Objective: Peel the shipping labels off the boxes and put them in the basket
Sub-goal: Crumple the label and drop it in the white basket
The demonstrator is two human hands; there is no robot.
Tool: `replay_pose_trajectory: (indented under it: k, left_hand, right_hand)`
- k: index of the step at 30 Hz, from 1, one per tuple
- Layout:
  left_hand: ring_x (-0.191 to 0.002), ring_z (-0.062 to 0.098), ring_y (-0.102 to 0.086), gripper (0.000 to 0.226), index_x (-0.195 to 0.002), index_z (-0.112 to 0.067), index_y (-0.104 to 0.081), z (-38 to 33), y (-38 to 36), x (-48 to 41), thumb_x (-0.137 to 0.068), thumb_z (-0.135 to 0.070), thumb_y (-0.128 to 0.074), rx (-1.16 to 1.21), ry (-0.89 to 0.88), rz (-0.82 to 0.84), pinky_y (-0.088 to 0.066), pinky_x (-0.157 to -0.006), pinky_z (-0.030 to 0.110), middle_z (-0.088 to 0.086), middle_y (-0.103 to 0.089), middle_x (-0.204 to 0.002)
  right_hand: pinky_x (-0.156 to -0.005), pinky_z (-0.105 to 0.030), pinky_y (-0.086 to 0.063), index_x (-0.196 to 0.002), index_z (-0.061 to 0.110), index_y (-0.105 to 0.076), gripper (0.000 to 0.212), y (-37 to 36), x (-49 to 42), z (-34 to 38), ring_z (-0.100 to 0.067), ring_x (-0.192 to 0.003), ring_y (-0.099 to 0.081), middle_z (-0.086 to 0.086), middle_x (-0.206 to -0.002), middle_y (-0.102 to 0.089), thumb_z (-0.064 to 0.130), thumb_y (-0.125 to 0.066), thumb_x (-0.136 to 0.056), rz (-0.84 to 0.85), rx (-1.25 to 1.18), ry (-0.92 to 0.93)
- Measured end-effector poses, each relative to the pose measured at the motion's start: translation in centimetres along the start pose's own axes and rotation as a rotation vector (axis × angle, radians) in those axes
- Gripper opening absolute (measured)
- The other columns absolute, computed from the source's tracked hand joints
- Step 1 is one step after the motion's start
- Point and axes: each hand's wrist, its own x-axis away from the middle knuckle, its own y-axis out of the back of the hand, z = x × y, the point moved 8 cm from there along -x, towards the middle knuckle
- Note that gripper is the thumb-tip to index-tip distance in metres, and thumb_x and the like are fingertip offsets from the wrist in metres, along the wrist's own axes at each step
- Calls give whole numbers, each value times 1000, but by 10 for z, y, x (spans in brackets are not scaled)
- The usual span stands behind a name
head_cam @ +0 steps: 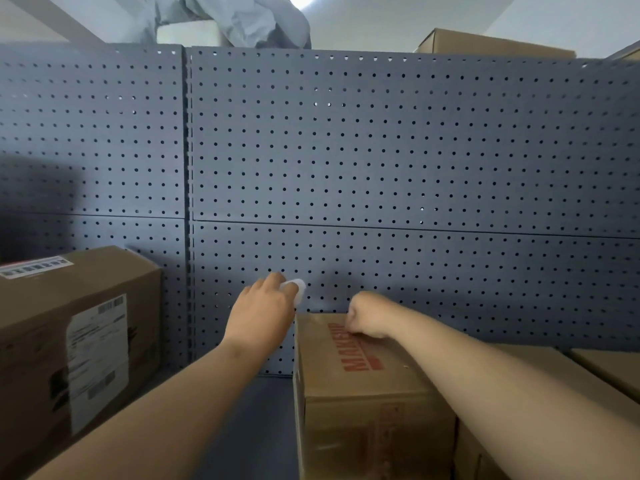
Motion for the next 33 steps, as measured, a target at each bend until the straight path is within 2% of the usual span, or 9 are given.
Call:
replay_pose_trajectory:
  k: [3, 5, 9, 18, 21, 24, 26, 28, 33]
  left_hand:
    - [-65, 27, -60, 42, -91, -13, -67, -4, -7, 0, -57, 11, -75, 61, -24, 3, -44, -55, 32, 7, -64, -86]
    - [-67, 27, -61, 47, -96, -13, -66, -10, -6, 1, -56, 11, -75, 54, -51, -18, -43, -56, 32, 8, -64, -90]
    - [-92, 28, -59, 56, -119, -14, -57, -14, -7, -1, -70, 12, -60, 65, -64, -41, -46, -76, 35, 9, -58, -113]
    - [-90, 29, -61, 59, -124, -13, -57, -9, -10, 1, -70, 10, -65, 67, -48, -29, -48, -75, 37, 11, -60, -113]
    - [-92, 29, -61, 58, -126, -14, -55, -9, -10, 1, -73, 9, -64, 78, -46, -42, -47, -78, 37, 10, -59, -115]
    - [-81, 30, -63, 60, -117, -11, -62, -9, -12, 0, -63, 12, -70, 70, -47, -29, -50, -69, 38, 12, -64, -104]
    - [-78, 31, -64, 61, -114, -11, -64, -9, -12, 0, -59, 14, -71, 67, -49, -22, -51, -68, 38, 12, -65, -101]
    - [-83, 30, -63, 61, -118, -12, -62, -10, -11, 1, -63, 13, -68, 71, -48, -33, -50, -72, 38, 11, -64, -106]
    - [-99, 29, -59, 63, -132, -14, -50, -12, -8, 1, -74, 10, -60, 84, -51, -45, -45, -84, 37, 10, -57, -121]
  right_hand:
    - [-70, -33, -50, -102, 2, -72, 24, 1, -5, -6, -21, -72, -58, -12, -92, -70, 20, -61, -90, 14, -41, 49]
    - [-79, -31, -52, -98, 4, -74, 23, 1, -2, 3, -23, -87, -66, -6, -103, -73, 23, -65, -89, 18, -65, 123]
    - [-76, -31, -49, -89, 8, -73, 19, 3, -5, 5, -19, -79, -59, -12, -99, -73, 26, -66, -88, -8, -32, 134]
    - [-85, -33, -53, -93, 9, -76, 17, 6, -1, 9, -25, -98, -68, -6, -104, -75, 24, -70, -85, 29, -49, 180]
    - [-78, -30, -51, -92, 7, -75, 18, 5, -3, 13, -23, -88, -66, -7, -104, -74, 23, -69, -87, 31, 4, 170]
    - [-74, -30, -49, -87, 5, -71, 18, 4, -6, 16, -23, -77, -58, -11, -90, -67, 20, -63, -90, -5, 136, 143]
    - [-78, -33, -51, -93, 2, -73, 20, 5, -6, 14, -24, -79, -61, -11, -94, -71, 21, -65, -89, -10, 102, 147]
    - [-87, -34, -51, -94, 5, -75, 21, 6, -4, 12, -22, -92, -66, -8, -103, -74, 24, -69, -86, 11, 41, 167]
    - [-82, -31, -51, -94, 6, -75, 21, 7, -3, 18, -17, -82, -60, -6, -100, -74, 25, -69, -86, -8, 101, 182]
